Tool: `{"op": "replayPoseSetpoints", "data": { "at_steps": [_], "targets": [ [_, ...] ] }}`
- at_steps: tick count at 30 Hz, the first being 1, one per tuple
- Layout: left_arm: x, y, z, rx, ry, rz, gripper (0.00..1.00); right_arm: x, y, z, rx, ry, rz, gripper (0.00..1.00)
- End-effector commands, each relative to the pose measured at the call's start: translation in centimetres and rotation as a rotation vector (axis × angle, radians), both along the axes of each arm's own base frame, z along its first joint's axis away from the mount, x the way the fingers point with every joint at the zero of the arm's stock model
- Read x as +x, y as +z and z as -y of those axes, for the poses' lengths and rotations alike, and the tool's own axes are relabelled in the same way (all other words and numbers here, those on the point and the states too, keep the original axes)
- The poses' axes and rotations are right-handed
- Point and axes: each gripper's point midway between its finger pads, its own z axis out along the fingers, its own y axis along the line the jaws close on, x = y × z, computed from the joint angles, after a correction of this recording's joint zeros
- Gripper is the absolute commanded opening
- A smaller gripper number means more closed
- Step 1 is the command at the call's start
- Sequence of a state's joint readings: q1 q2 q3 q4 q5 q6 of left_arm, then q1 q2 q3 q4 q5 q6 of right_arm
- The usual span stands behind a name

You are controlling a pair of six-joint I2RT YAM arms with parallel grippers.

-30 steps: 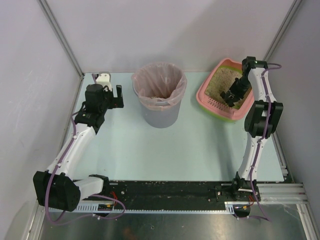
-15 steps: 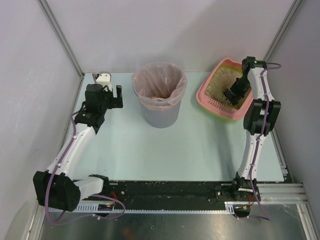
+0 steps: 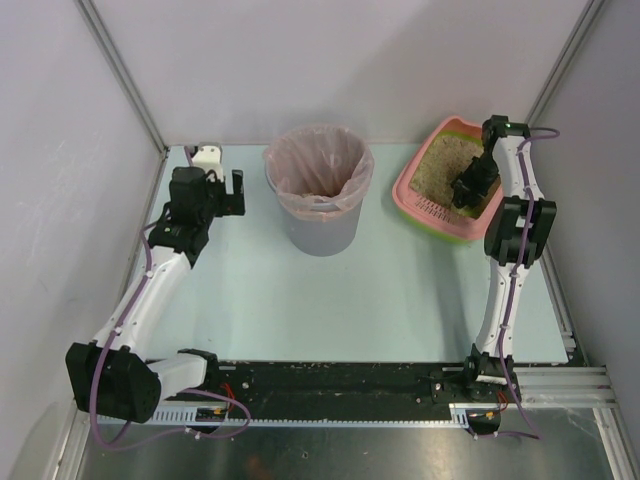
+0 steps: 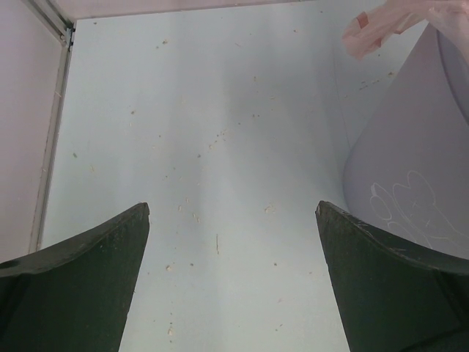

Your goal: Clean the litter box

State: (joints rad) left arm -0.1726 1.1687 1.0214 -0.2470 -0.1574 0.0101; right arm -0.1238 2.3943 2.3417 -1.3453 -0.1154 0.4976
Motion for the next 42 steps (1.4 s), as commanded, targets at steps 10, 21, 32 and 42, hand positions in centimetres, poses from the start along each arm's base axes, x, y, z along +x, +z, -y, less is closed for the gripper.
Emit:
{"op": "replayPoseSetpoints", "data": {
  "at_steps": [10, 21, 32, 42],
  "targets": [
    [0.6, 3.4, -0.8, 0.023, 0.034, 0.084, 1.00, -1.3, -0.2, 2.9, -0.100, -0.075, -0.062, 0.00],
    [-1.1, 2.8, -1.3, -0.025, 0.084, 0.086, 1.00, 0.9, -1.1, 4.8, -0.200, -0.033, 0.017, 0.00],
    [-3.5, 2.6, -2.0, -0.048, 0.114, 0.093, 0.99, 2.6, -2.0, 7.1, -0.337, 0.075, 0.108, 0.00],
    [-4.7, 1.1, -0.7, -0.107, 0.062, 0.037, 1.00, 4.6, 0.0, 5.2, -0.427, 0.253, 0.217, 0.00]
  ]
}}
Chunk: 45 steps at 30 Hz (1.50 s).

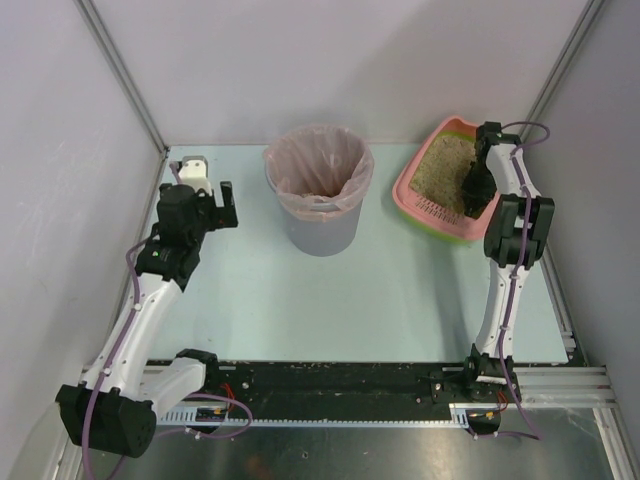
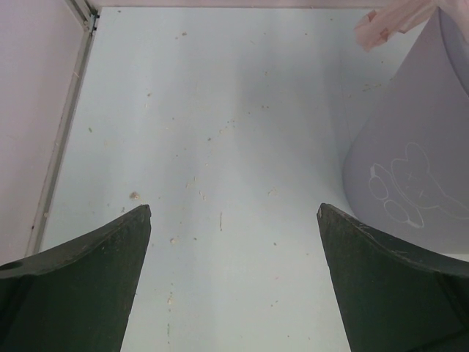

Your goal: Clean the litter box

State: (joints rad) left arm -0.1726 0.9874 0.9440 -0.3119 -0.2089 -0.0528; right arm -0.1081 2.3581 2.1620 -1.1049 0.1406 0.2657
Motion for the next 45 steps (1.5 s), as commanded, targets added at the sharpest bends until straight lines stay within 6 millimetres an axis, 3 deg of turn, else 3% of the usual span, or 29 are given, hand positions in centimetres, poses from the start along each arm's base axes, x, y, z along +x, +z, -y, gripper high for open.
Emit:
{"op": "replayPoseSetpoints", "data": {
  "at_steps": [1, 10, 18, 23, 28, 29, 34, 37, 38, 40, 41, 44, 45],
  "targets": [
    [-0.7, -0.1, 0.8, -0.066, -0.017, -0.006, 1.00, 3.3, 3.5, 0.2, -0.118, 0.094, 0.159, 0.00],
    [-1.2, -0.3, 2.5, -0.123, -0.092, -0.027, 1.00, 2.2, 5.7, -0.6, -0.114, 0.114, 0.163, 0.00],
    [-1.4, -1.5, 3.3, -0.111, -0.153, -0.077, 1.00, 3.3, 8.9, -2.1, -0.076, 0.160, 0.248, 0.00],
    [-1.8, -4.0, 4.3, -0.128, -0.205, -0.142, 1.00, 3.3, 8.2, -2.5, -0.083, 0.177, 0.237, 0.00],
    [-2.5, -4.6, 5.0, -0.117, -0.266, -0.149, 1.00, 3.3, 7.2, -3.2, -0.145, 0.229, 0.242, 0.00],
    [-2.6, -4.8, 5.0, -0.111, -0.277, -0.154, 1.00, 3.3, 7.6, -4.5, -0.152, 0.258, 0.257, 0.00],
    [-3.5, -4.5, 6.6, -0.153, -0.362, -0.148, 0.99, 3.2, 7.1, -5.9, -0.160, 0.309, 0.302, 0.00],
    [-3.9, -4.9, 8.2, -0.211, -0.436, -0.177, 0.99, 2.7, 8.6, -5.2, -0.209, 0.305, 0.341, 0.00],
    [-3.8, -4.6, 8.4, -0.217, -0.443, -0.177, 0.99, 2.0, 8.0, -5.0, -0.218, 0.314, 0.323, 0.00],
    [-3.4, -4.3, 8.1, -0.209, -0.429, -0.169, 0.99, 1.5, 9.4, -4.0, -0.235, 0.297, 0.361, 0.00],
    [-2.9, -3.5, 7.9, -0.204, -0.411, -0.149, 0.99, 0.8, 8.9, -3.6, -0.231, 0.298, 0.349, 0.00],
    [-1.8, -2.0, 7.0, -0.192, -0.348, -0.109, 1.00, 0.0, 11.2, -3.4, -0.207, 0.311, 0.421, 0.00],
    [-1.6, -1.8, 7.2, -0.197, -0.353, -0.104, 0.99, -0.8, 10.4, -3.5, -0.202, 0.312, 0.407, 0.00]
  ]
}}
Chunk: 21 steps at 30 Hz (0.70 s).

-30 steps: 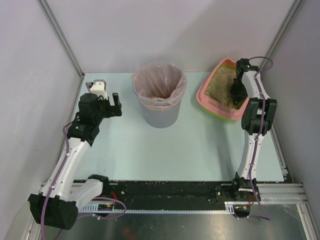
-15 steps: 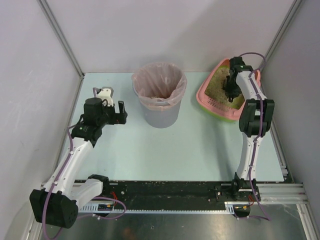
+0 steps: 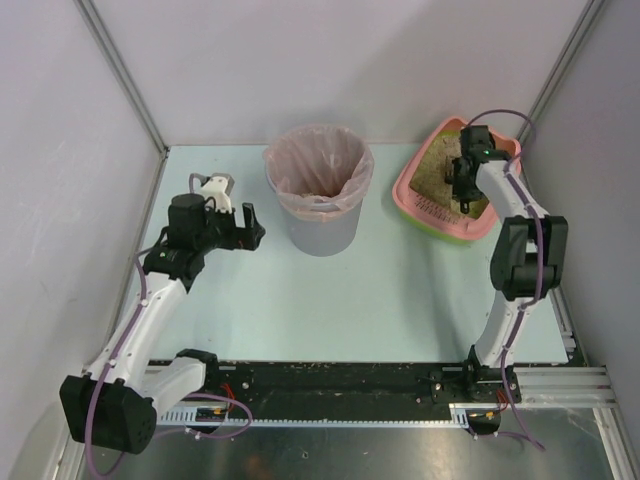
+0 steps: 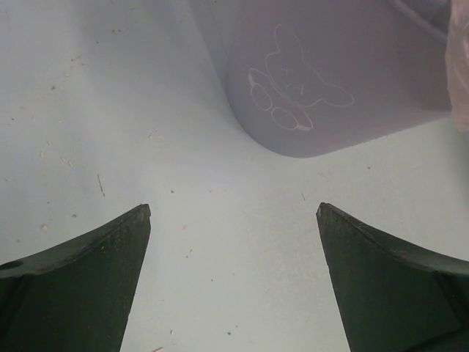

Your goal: Clean the litter box

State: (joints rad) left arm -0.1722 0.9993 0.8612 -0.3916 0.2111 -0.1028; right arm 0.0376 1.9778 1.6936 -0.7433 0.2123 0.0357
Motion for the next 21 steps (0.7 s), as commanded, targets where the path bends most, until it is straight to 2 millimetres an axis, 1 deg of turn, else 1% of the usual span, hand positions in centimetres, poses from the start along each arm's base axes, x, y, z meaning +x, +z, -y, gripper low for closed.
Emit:
{"op": "replayPoseSetpoints", "data": {
  "at_steps": [1, 3, 4, 6, 9, 10, 11, 13, 15, 17, 19, 20, 21],
  "targets": [
    [1.8, 4.2, 0.3, -0.021, 0.001, 0.110, 1.00, 0.6, 6.7, 1.3, -0.006, 0.004, 0.238, 0.00],
    [1.9, 4.4, 0.7, -0.004, -0.042, 0.120, 1.00, -0.1, 6.1, 0.9, 0.015, 0.019, 0.242, 0.00],
    [2.0, 4.3, 0.5, 0.018, -0.047, 0.127, 1.00, -0.4, 6.4, 0.9, 0.016, 0.020, 0.246, 0.00],
    [1.8, 4.2, 0.4, 0.029, -0.050, 0.130, 1.00, -1.0, 6.3, 1.1, -0.027, 0.035, 0.228, 0.00],
    [0.7, 4.2, 0.8, 0.028, -0.105, 0.151, 1.00, -1.6, 6.6, 0.4, -0.036, 0.046, 0.235, 0.00],
    [0.6, 4.1, 0.6, 0.020, -0.082, 0.146, 1.00, -1.8, 6.4, 0.3, -0.020, 0.031, 0.239, 0.00],
    [0.4, 3.7, 0.8, 0.015, -0.090, 0.139, 1.00, -2.0, 7.0, 0.1, -0.014, 0.033, 0.253, 0.00],
    [0.2, 3.8, 0.7, 0.023, -0.097, 0.150, 1.00, -2.5, 7.2, -0.2, -0.014, 0.042, 0.250, 0.00],
    [0.4, 4.0, -0.2, 0.052, -0.047, 0.162, 1.00, -3.1, 7.4, -0.6, -0.022, 0.049, 0.239, 0.00],
    [0.5, 4.0, -0.9, 0.068, -0.012, 0.171, 1.00, -3.4, 7.8, -0.3, -0.014, 0.025, 0.244, 0.00],
    [0.3, 4.2, -0.9, 0.067, -0.015, 0.177, 1.00, -3.6, 8.1, 0.3, 0.003, -0.001, 0.255, 0.00],
    [0.2, 4.1, -0.9, 0.067, -0.014, 0.177, 1.00, -3.6, 8.1, 0.4, -0.007, -0.007, 0.256, 0.00],
    [0.2, 4.1, -1.0, 0.068, -0.011, 0.179, 1.00, -3.6, 7.6, 0.1, -0.029, 0.005, 0.239, 0.00]
  ]
}}
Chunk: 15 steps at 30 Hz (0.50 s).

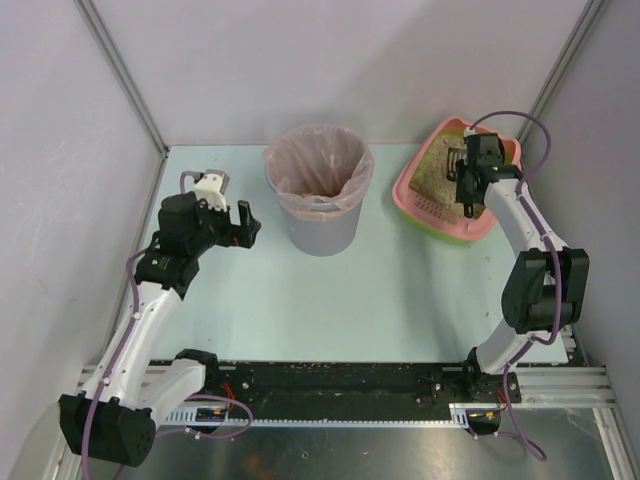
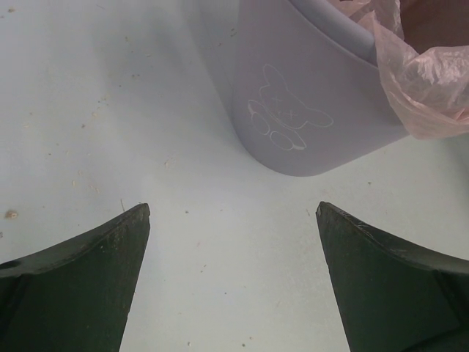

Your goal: Clean the litter box

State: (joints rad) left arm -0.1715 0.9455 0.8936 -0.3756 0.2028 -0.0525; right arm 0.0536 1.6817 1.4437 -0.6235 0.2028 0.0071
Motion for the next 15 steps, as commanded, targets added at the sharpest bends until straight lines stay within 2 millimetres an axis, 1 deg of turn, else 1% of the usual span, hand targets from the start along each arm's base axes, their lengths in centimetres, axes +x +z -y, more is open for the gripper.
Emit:
{"op": "replayPoseSetpoints", "data": {
  "at_steps": [1, 2, 4, 5, 6, 8, 9, 10, 11, 12, 13, 14, 15],
  "targets": [
    [0.0, 0.9, -0.7, 0.040, 0.007, 0.063, 1.00, 0.2, 2.3, 0.1, -0.054, -0.024, 0.065, 0.00],
    [0.0, 0.9, -0.7, 0.040, 0.008, 0.065, 1.00, 0.1, 2.1, -1.0, -0.131, 0.008, 0.049, 0.00],
    [0.0, 0.9, -0.7, 0.039, 0.009, 0.063, 1.00, -0.1, 0.9, -1.5, -0.166, 0.022, 0.010, 0.00],
    [0.1, 0.8, -0.6, 0.039, 0.007, 0.060, 1.00, -0.1, 0.7, -0.7, -0.159, 0.003, 0.003, 0.00],
    [0.1, 0.7, -0.6, 0.039, 0.006, 0.057, 1.00, 0.0, 0.7, -0.3, -0.132, -0.027, 0.011, 0.00],
    [0.1, 0.6, -0.6, 0.037, 0.005, 0.056, 1.00, 0.1, 0.9, 1.3, -0.062, -0.094, 0.030, 0.00],
    [0.1, 0.7, -0.6, 0.038, 0.006, 0.058, 1.00, 0.1, 0.7, 1.1, -0.039, -0.100, 0.035, 0.00],
    [0.0, 0.7, -0.6, 0.036, 0.007, 0.059, 1.00, 0.2, 0.4, 0.4, -0.035, -0.069, 0.031, 0.00],
    [-0.1, 0.8, -0.6, 0.035, 0.006, 0.060, 1.00, 0.5, 0.2, -1.5, -0.051, -0.013, 0.033, 0.00],
    [-0.1, 0.8, -0.6, 0.037, 0.005, 0.066, 1.00, 0.6, 0.0, -1.7, -0.092, 0.009, 0.023, 0.00],
    [-0.1, 0.7, -0.7, 0.039, 0.007, 0.061, 1.00, 0.5, -0.3, -1.5, -0.122, -0.003, 0.011, 0.00],
    [0.0, 0.6, -0.7, 0.040, 0.010, 0.061, 1.00, 0.3, -0.6, -0.6, -0.163, -0.044, -0.003, 0.00],
    [0.0, 0.5, -0.7, 0.039, 0.013, 0.057, 1.00, 0.3, -0.9, 0.3, -0.157, -0.072, -0.010, 0.00]
  ]
}}
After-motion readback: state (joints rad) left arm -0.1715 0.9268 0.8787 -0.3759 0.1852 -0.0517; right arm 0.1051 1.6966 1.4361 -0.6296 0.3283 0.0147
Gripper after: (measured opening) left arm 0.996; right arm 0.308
